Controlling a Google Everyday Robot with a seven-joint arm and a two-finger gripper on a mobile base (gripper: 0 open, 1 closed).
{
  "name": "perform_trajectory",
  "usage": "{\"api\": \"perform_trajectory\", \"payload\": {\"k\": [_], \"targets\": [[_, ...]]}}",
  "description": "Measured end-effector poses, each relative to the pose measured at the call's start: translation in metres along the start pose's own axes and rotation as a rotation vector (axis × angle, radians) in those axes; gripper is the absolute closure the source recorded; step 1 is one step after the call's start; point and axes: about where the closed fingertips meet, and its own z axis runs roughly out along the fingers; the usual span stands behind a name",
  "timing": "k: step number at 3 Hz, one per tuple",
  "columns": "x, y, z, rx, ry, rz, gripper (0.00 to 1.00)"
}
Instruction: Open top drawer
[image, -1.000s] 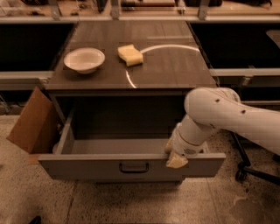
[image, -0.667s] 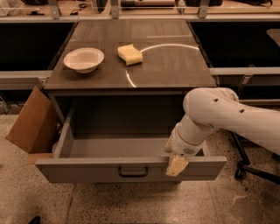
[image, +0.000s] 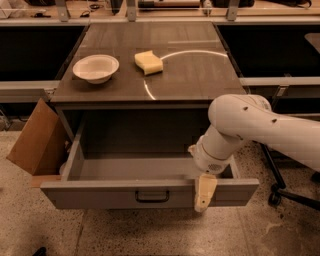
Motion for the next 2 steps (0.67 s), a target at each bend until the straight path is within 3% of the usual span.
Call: {"api": "perform_trajectory", "payload": {"k": [1,2], "targets": [[0.007,-0.024,-0.044,0.057,0.013,-0.041,0.00],[0.012,-0.052,-0.110,0.135,0.028,-0.077,0.00]]}}
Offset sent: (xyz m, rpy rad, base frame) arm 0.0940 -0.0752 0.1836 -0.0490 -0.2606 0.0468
